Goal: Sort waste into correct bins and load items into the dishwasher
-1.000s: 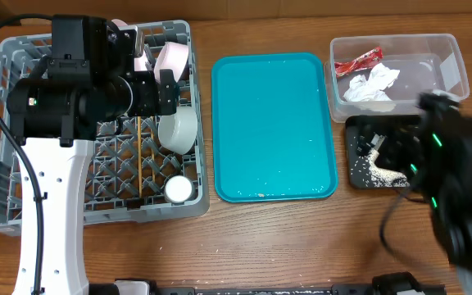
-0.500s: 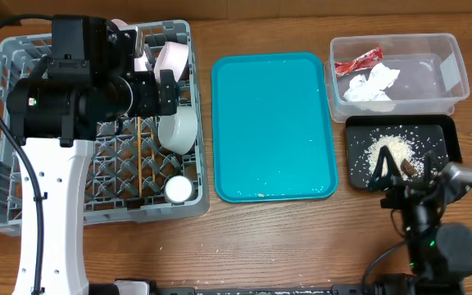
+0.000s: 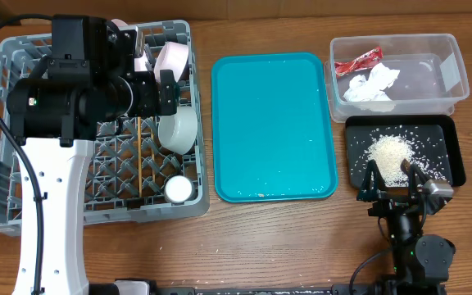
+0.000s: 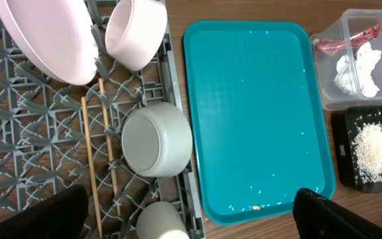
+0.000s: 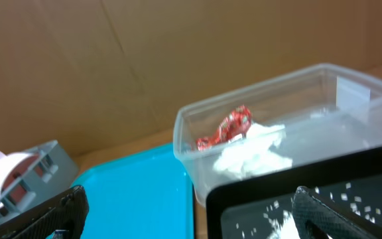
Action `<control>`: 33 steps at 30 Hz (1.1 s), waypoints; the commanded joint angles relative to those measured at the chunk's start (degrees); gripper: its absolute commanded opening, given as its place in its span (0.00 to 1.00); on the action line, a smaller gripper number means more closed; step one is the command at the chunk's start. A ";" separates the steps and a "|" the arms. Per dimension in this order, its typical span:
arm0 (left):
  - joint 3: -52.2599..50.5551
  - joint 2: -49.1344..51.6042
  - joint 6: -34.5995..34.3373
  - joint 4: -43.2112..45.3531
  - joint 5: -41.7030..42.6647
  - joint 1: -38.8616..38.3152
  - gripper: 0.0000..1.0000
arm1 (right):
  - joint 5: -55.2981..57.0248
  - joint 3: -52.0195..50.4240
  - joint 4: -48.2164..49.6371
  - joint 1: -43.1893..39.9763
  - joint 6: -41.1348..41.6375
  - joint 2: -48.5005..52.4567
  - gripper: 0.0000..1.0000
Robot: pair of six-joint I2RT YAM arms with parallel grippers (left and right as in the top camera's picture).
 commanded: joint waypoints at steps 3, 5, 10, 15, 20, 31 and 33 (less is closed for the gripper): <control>0.22 0.09 -0.96 -0.02 0.59 0.26 1.00 | 0.35 -3.45 2.34 -0.09 -0.04 -0.68 1.00; 0.22 0.09 -0.96 -0.02 0.59 0.28 1.00 | 0.31 -3.45 2.34 -0.09 -0.02 -0.68 1.00; 0.22 0.09 -0.96 -0.02 0.59 0.26 1.00 | 0.33 -3.45 2.36 -0.09 -0.02 -0.66 1.00; 0.22 0.09 -0.96 -0.02 0.59 0.26 1.00 | 0.33 -3.45 2.36 -0.11 -0.02 -0.63 1.00; 0.22 0.09 -0.96 -0.02 0.59 0.26 1.00 | 0.33 -3.45 2.36 -0.09 -0.02 -0.63 1.00; 0.22 0.09 -0.96 0.00 0.59 0.26 1.00 | 0.33 -3.45 2.36 -0.09 -0.02 -0.63 1.00; 0.22 0.09 -0.96 -0.07 0.59 0.33 1.00 | 0.33 -3.45 2.36 -0.11 -0.02 -0.63 1.00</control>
